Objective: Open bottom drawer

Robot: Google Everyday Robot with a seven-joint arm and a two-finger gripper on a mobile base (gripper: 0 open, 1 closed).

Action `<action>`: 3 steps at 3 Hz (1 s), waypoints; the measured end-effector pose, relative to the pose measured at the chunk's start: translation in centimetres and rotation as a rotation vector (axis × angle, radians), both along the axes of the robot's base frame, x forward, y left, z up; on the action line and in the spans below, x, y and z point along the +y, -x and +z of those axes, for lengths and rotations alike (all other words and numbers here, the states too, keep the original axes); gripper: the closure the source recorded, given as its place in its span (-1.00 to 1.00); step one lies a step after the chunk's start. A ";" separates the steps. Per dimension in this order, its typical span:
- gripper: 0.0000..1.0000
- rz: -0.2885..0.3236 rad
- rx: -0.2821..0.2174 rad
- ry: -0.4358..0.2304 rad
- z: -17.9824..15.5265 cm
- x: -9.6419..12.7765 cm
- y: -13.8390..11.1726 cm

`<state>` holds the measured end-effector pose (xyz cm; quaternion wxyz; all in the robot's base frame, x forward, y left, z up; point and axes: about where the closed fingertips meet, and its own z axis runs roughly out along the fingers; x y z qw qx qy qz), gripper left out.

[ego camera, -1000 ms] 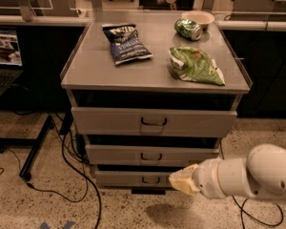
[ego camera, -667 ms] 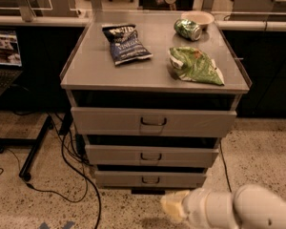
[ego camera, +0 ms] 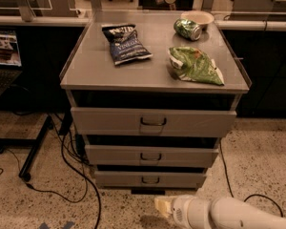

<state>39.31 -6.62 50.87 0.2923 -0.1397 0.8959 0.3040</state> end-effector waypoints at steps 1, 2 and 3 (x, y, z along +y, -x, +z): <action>1.00 -0.033 -0.025 0.045 -0.8 -0.5 -1.7; 1.00 -0.035 -0.025 0.044 -0.8 -0.5 -1.7; 1.00 -0.065 -0.072 0.051 -1.2 -1.0 -2.5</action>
Offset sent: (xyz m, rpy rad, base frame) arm 0.0171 -0.0041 -0.0095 -0.0448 -0.0221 -0.0312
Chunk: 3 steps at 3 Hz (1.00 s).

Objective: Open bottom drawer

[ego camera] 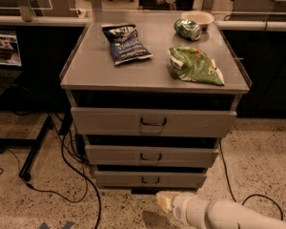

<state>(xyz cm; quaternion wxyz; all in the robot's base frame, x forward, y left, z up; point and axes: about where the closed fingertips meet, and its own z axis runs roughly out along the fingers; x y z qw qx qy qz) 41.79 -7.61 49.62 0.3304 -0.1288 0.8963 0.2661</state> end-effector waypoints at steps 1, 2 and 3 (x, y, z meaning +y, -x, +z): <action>1.00 -0.096 -0.108 0.018 -0.9 -2.5 -2.2; 1.00 -0.212 -0.176 0.020 -2.7 -6.2 -4.1; 1.00 -0.212 -0.176 0.020 -2.7 -6.2 -4.1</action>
Offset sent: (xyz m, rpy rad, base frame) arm 0.0590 -0.1031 -0.0387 -0.0296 -0.2479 -0.3238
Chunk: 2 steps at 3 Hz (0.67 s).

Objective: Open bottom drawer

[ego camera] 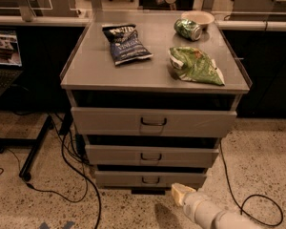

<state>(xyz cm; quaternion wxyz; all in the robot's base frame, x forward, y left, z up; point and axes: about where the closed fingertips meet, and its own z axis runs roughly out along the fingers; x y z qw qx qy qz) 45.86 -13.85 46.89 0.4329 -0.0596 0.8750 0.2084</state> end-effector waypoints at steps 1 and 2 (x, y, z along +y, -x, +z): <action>1.00 -0.070 -0.011 0.011 -1.4 -1.7 -1.1; 1.00 -0.187 -0.034 0.024 -3.7 -4.2 -2.4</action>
Offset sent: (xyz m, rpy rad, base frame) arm 0.0373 -0.0887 -0.0758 -0.0523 -0.0704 -0.3985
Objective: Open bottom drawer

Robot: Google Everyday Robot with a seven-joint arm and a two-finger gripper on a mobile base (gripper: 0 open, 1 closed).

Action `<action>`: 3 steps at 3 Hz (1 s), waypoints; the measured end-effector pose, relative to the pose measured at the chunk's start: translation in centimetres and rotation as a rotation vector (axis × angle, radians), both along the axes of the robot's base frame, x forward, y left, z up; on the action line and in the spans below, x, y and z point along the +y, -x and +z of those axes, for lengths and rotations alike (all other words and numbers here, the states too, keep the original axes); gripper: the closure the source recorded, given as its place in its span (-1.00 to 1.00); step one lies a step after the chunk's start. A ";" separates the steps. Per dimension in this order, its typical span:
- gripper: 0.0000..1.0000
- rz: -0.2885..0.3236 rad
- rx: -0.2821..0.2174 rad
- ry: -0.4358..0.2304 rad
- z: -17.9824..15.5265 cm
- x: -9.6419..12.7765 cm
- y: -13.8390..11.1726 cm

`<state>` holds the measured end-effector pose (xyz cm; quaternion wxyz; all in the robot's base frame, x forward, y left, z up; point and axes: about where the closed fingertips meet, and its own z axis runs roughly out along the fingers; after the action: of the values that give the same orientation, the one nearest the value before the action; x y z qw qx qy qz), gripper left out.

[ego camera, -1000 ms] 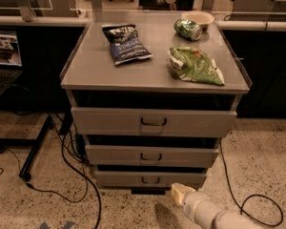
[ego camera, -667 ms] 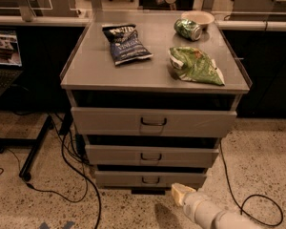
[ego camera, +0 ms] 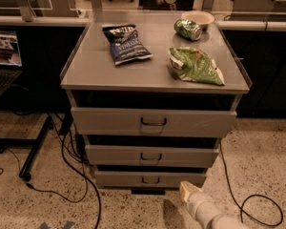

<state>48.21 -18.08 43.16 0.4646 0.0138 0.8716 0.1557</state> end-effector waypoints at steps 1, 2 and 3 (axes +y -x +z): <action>1.00 -0.136 -0.018 0.015 -2.7 -2.9 -0.8; 1.00 -0.244 0.017 0.007 -6.4 -5.3 -1.1; 1.00 -0.244 0.017 0.007 -6.4 -5.3 -1.1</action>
Offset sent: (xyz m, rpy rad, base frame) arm 0.0115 -0.0773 -0.0998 -0.0015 0.0561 -0.3484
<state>49.34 -23.34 36.76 0.4726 0.1196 0.8680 0.0946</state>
